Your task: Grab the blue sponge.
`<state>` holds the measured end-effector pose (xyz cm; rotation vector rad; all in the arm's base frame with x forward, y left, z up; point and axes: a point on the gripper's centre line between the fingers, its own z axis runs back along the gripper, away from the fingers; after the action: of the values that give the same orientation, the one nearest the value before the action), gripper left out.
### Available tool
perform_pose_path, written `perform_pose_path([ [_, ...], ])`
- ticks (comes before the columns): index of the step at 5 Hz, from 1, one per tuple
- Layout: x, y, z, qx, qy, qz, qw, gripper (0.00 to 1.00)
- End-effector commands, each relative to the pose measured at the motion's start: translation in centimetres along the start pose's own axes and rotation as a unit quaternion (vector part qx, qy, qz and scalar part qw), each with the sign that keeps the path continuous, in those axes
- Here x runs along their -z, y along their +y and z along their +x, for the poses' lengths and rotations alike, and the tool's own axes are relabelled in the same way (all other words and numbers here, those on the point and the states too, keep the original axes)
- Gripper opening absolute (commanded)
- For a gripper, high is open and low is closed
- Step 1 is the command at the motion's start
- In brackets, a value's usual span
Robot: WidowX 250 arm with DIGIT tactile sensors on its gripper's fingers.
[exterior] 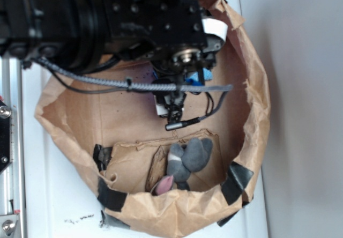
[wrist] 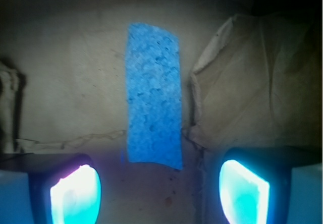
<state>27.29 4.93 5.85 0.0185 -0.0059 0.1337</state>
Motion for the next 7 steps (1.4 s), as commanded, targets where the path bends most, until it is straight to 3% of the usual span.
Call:
perform_pose_path([
  [1,-1.5,-0.7,1.8,-0.017,-0.042,0.009,0.999,1.00],
  [3,-0.8,-0.9,2.9,-0.030,-0.048,0.013,0.998,1.00],
  [4,-0.2,-1.3,3.0,-0.026,-0.066,0.016,0.997,1.00],
  [6,1.9,-1.5,3.2,-0.023,-0.062,0.071,0.995,1.00],
  [7,2.1,-1.3,3.1,-0.022,-0.067,0.081,0.994,0.00],
])
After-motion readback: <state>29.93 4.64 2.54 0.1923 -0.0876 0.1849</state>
